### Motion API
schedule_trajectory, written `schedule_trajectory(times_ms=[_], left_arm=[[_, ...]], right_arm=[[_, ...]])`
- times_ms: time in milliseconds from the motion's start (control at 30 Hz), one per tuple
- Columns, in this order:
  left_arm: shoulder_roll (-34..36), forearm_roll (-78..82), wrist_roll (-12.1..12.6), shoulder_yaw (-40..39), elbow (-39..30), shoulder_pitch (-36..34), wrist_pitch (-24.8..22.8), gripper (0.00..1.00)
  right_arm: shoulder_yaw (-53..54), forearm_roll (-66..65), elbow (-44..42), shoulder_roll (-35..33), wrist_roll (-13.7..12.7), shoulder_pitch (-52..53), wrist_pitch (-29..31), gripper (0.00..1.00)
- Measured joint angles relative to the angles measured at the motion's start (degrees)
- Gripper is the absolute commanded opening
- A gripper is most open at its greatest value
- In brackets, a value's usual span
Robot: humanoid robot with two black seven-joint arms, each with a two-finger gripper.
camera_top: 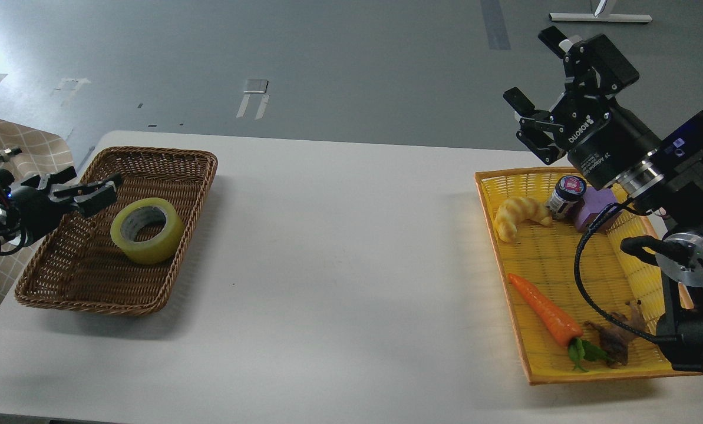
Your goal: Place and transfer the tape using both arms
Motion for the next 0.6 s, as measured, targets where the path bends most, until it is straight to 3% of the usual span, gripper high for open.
schedule_trajectory(times_ms=[234,334,434,601], left_arm=[[-2.69,-18.23,-0.12,-0.28,-2.79,-7.28,-3.06,0.98],[-4.08,-26.43,-0.14,-0.87,-4.48,-9.6,-8.69,0.98],[-5.03,-39.24,-0.14,-1.64,-5.09,-12.65,-17.51,0.98],[-7.81,-52.01,-0.14,-5.24,-8.1,-14.87,-25.99,0.99]], right_arm=[[0.0,0.0,-0.02,0.12,0.0,0.06,0.01,0.98],[0.01,0.05,0.08,0.29,0.0,0.08,0.0,0.98],[0.15,0.07,0.11,0.96,0.0,0.36,0.0,0.98],[0.32,0.15,0.09,1.71,0.0,1.02,-0.97,0.99]])
